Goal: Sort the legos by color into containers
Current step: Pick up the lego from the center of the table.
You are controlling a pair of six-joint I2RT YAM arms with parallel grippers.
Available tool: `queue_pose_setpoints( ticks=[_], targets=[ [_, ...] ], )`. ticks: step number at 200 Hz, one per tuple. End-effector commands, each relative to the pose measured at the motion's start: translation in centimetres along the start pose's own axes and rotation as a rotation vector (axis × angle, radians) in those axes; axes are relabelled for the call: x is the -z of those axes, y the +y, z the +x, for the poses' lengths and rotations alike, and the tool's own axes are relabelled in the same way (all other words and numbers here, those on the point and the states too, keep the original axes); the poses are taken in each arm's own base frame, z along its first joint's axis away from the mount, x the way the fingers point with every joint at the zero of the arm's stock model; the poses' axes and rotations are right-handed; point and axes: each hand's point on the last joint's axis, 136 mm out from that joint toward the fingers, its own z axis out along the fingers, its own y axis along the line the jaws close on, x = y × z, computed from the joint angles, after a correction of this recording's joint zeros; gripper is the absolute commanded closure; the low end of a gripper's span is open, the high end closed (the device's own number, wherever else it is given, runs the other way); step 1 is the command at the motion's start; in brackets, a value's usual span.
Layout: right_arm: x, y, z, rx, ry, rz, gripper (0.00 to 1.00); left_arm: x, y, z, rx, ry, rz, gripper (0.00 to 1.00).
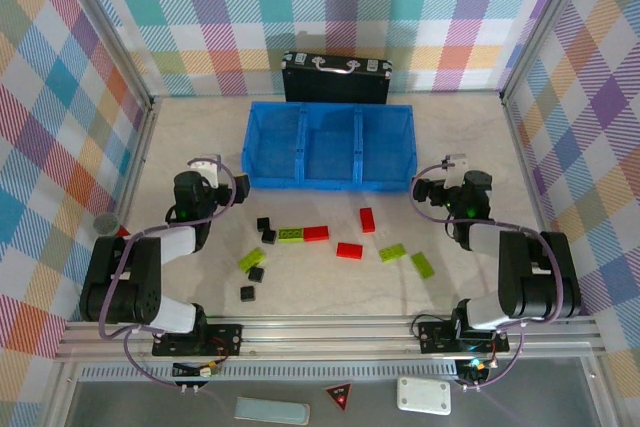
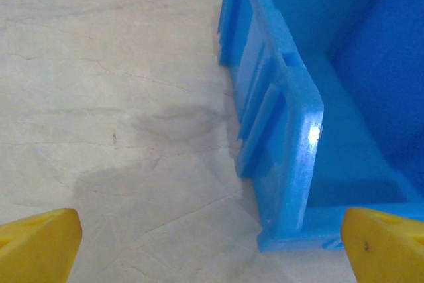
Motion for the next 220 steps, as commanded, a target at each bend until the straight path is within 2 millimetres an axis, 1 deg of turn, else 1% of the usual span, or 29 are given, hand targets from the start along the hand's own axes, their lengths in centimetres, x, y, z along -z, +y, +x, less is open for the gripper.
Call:
queue_pose_setpoints(
  ticks=[1, 10, 27, 43, 48, 53, 64, 72, 74, 97, 104, 121, 127, 129, 132, 153, 164, 174, 205, 220],
  targets=[
    [0.3, 0.8, -0.8, 0.013, 0.045, -0.013, 0.01, 0.5, 0.6, -0.7, 0.044, 0.034, -0.047, 0.0],
    [0.6, 1.1, -0.6, 0.017, 0.065, -0.013, 0.01, 0.7, 0.8, -0.7, 0.059, 0.055, -0.068, 0.0],
    [1.0, 2.5, -0.2, 0.05, 0.105, -0.036, 0.01, 1.0, 1.3, -0.2, 0.118, 0.128, -0.11, 0.0],
    [1.5, 3.8, 0.2, 0.088, 0.152, -0.045, 0.01, 1.4, 0.9, 0.0, 0.146, 0.196, -0.104, 0.0],
    [1.7, 4.1, 0.1, 0.094, 0.158, -0.045, 0.01, 1.7, 0.8, -0.1, 0.153, 0.208, -0.106, 0.0],
    [1.9, 4.5, 0.4, 0.096, 0.177, -0.048, 0.01, 1.9, 0.8, 0.0, 0.161, 0.218, -0.112, 0.0],
    [2.4, 5.3, 0.3, 0.097, 0.199, -0.056, 0.01, 2.6, 0.9, -0.1, 0.178, 0.239, -0.125, 0.0],
    [2.7, 5.7, 0.6, 0.097, 0.227, -0.056, 0.0, 3.0, 0.8, -0.5, 0.187, 0.242, -0.128, 0.0],
    [2.8, 5.9, 0.4, 0.102, 0.221, -0.058, 0.0, 3.1, 0.8, -0.5, 0.19, 0.245, -0.13, 0.0],
    [3.9, 7.3, 0.6, 0.088, 0.288, -0.056, 0.0, 4.2, 0.6, -1.4, 0.229, 0.266, -0.139, 0.0],
    [4.2, 7.6, 0.5, 0.071, 0.303, -0.049, 0.01, 4.7, 0.6, -1.7, 0.233, 0.277, -0.145, 0.0],
    [5.2, 8.5, 1.0, 0.037, 0.376, -0.058, 0.03, 5.9, 0.6, -2.3, 0.223, 0.296, -0.161, 0.0],
    [5.5, 8.9, 1.1, 0.03, 0.395, -0.063, 0.03, 6.2, 0.5, -3.0, 0.214, 0.285, -0.158, 0.0],
    [5.6, 9.0, 1.2, 0.027, 0.399, -0.064, 0.03, 6.4, 0.5, -2.5, 0.214, 0.309, -0.161, 0.0],
    [5.8, 9.2, 1.3, 0.024, 0.408, -0.067, 0.03, 6.7, 0.5, -2.5, 0.21, 0.317, -0.162, 0.0],
    [6.7, 10.4, 1.8, -0.005, 0.439, -0.089, 0.03, 7.7, -0.2, -3.2, 0.206, 0.343, -0.136, 0.0],
    [7.0, 10.7, 1.9, -0.024, 0.448, -0.085, 0.03, 8.2, -1.0, -3.7, 0.214, 0.351, -0.099, 0.0],
    [7.3, 10.4, 2.1, -0.06, 0.461, -0.045, 0.04, 8.6, -1.5, -4.0, 0.219, 0.364, -0.074, 0.0],
    [7.9, 10.3, 2.9, -0.173, 0.54, 0.014, 0.1, 10.4, -2.1, -4.7, 0.187, 0.411, -0.058, 0.0],
    [8.2, 10.8, 3.3, -0.204, 0.585, 0.012, 0.14, 10.9, -2.1, -4.5, 0.147, 0.435, -0.053, 0.0]
  ],
)
